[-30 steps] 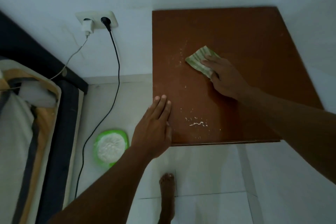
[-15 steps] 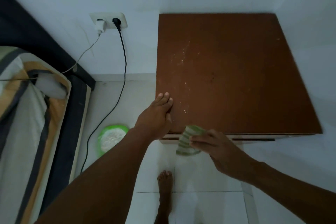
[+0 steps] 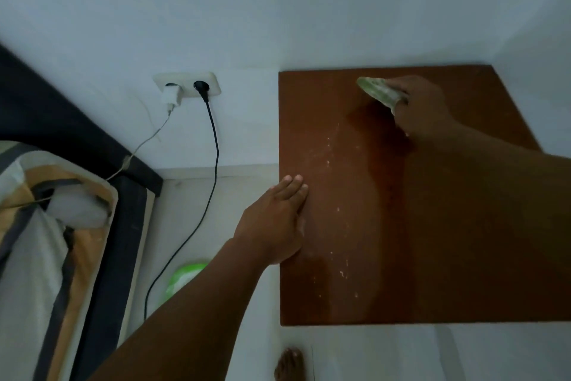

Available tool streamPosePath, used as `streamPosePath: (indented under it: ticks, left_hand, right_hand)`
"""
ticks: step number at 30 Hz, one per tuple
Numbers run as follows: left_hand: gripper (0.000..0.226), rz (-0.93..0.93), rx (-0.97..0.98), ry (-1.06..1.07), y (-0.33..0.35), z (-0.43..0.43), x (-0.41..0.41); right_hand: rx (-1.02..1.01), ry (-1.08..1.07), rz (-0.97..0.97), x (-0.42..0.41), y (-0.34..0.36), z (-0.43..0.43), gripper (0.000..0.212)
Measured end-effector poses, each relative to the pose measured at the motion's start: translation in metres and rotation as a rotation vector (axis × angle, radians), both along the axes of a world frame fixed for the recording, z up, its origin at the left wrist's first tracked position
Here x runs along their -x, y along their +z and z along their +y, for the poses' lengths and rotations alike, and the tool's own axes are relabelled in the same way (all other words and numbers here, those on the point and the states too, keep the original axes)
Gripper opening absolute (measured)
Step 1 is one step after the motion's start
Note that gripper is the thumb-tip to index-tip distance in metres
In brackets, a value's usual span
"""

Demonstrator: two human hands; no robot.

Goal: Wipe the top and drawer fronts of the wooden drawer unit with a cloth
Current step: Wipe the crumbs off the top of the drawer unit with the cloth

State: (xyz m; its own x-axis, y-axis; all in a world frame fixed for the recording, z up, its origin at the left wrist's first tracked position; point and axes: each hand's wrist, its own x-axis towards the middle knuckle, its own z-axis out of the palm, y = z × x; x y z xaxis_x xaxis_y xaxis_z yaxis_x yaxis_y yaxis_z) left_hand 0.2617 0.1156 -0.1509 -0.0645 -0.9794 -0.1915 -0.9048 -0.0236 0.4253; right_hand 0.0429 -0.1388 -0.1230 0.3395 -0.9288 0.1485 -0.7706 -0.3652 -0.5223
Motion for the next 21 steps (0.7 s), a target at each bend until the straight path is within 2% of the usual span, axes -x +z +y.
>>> streamPosePath:
  ticks: [3,6,10,16,21]
  left_hand:
    - [0.062,0.078,0.078,0.029,-0.007,0.001,-0.005]
    - [0.062,0.1,0.12,-0.034,-0.015,-0.003,-0.018]
    - [0.058,0.136,0.144,-0.072,-0.022,-0.013,-0.032]
    - [0.056,0.176,0.147,-0.041,-0.02,-0.013,-0.029]
    - [0.06,0.168,0.124,-0.025,-0.016,-0.012,-0.025]
  right_hand:
    - [-0.025,0.001,0.051,-0.013,-0.013,-0.033,0.052]
    - [-0.062,0.038,0.182,-0.03,-0.035,-0.052,0.055]
    - [0.056,0.138,0.239,-0.057,-0.057,-0.047,0.057]
    - [0.023,0.512,0.168,-0.048,-0.052,0.059,0.054]
    - [-0.113,0.577,0.037,-0.015,-0.042,0.134,0.051]
